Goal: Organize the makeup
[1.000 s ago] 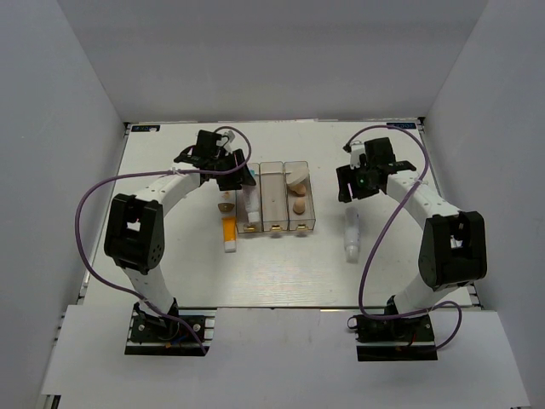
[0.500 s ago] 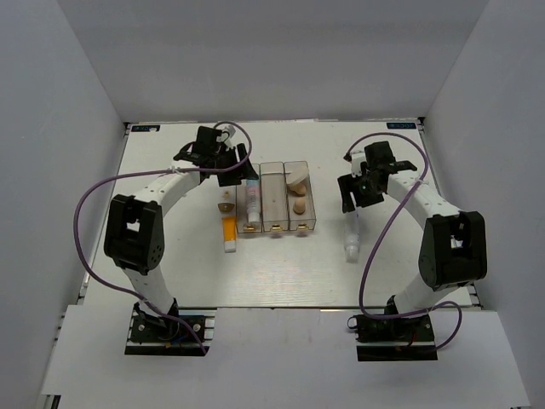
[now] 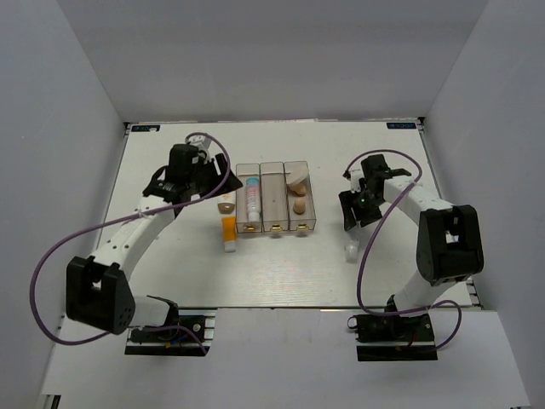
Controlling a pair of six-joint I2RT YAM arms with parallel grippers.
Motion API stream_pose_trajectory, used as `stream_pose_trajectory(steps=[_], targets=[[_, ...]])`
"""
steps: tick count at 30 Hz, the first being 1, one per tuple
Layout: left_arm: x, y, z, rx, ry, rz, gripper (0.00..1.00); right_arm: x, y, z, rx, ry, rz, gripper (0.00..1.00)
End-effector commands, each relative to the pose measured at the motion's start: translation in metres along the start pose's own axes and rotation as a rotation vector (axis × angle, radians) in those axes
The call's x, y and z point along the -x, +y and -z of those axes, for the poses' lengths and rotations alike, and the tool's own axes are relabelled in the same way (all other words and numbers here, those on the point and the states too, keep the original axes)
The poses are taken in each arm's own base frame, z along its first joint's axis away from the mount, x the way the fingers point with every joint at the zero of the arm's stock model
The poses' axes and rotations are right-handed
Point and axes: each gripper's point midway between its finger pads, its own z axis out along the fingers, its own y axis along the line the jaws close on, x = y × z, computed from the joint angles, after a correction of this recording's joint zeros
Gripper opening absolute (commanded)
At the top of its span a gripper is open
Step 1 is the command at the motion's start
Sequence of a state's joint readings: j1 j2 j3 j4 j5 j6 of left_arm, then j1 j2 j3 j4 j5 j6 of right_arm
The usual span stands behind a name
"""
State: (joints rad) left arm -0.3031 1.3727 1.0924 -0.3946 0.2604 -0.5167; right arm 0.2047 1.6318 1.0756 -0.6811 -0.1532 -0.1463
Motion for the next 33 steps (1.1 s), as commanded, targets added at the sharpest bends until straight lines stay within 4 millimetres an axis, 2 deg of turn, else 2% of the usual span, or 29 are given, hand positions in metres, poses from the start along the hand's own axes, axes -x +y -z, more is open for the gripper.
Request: stream_pose_trajectory(steps=[1,2,3,4,11,14,15,16,22,25,26,28,29,30,31,33], targets=[[-0.014,0.013,0.012,0.039,-0.027,0.046,0.74,-0.001,0.001,-0.009,0.021,0.032,-0.038,0.63],[-0.023,0.018,0.016,0.053,-0.024,0.062,0.74,0.003,0.002,-0.01,0.031,0.032,-0.039,0.55],[-0.023,0.019,0.016,0.058,-0.024,0.069,0.74,0.006,0.003,-0.009,0.038,0.023,-0.034,0.53],[-0.032,0.024,0.019,0.069,-0.017,0.077,0.74,0.006,0.004,-0.012,0.046,0.034,-0.035,0.51],[-0.066,0.043,0.03,0.106,-0.015,0.147,0.75,-0.001,0.006,-0.023,0.078,0.086,-0.046,0.5],[-0.076,0.05,0.034,0.127,-0.008,0.16,0.75,-0.006,0.003,-0.028,0.069,0.104,-0.04,0.55],[-0.078,0.052,0.035,0.135,-0.008,0.161,0.75,-0.009,0.003,-0.03,0.065,0.117,-0.038,0.61],[-0.081,0.053,0.035,0.141,0.001,0.163,0.75,-0.011,0.003,-0.031,0.063,0.122,-0.039,0.63],[-0.086,0.057,0.036,0.152,0.004,0.169,0.75,-0.009,-0.001,-0.036,0.044,0.114,-0.025,0.67],[-0.086,0.058,0.035,0.154,0.005,0.169,0.75,-0.005,-0.002,-0.036,0.041,0.104,-0.01,0.54],[-0.088,0.06,0.034,0.16,0.011,0.171,0.75,-0.002,-0.002,-0.033,0.04,0.089,-0.002,0.4],[-0.089,0.061,0.033,0.168,0.014,0.174,0.75,0.006,-0.002,-0.027,0.046,0.057,0.02,0.22],[-0.091,0.063,0.032,0.172,0.02,0.175,0.75,0.014,0.001,-0.022,0.066,0.025,0.049,0.08],[-0.095,0.062,0.031,0.172,0.035,0.175,0.75,0.028,0.004,-0.01,0.072,-0.037,0.08,0.02],[-0.099,0.065,0.029,0.183,0.05,0.178,0.75,0.039,0.005,-0.004,0.076,-0.085,0.111,0.0],[-0.105,0.069,0.026,0.197,0.071,0.188,0.74,0.072,0.018,0.026,0.116,-0.225,0.206,0.0]])
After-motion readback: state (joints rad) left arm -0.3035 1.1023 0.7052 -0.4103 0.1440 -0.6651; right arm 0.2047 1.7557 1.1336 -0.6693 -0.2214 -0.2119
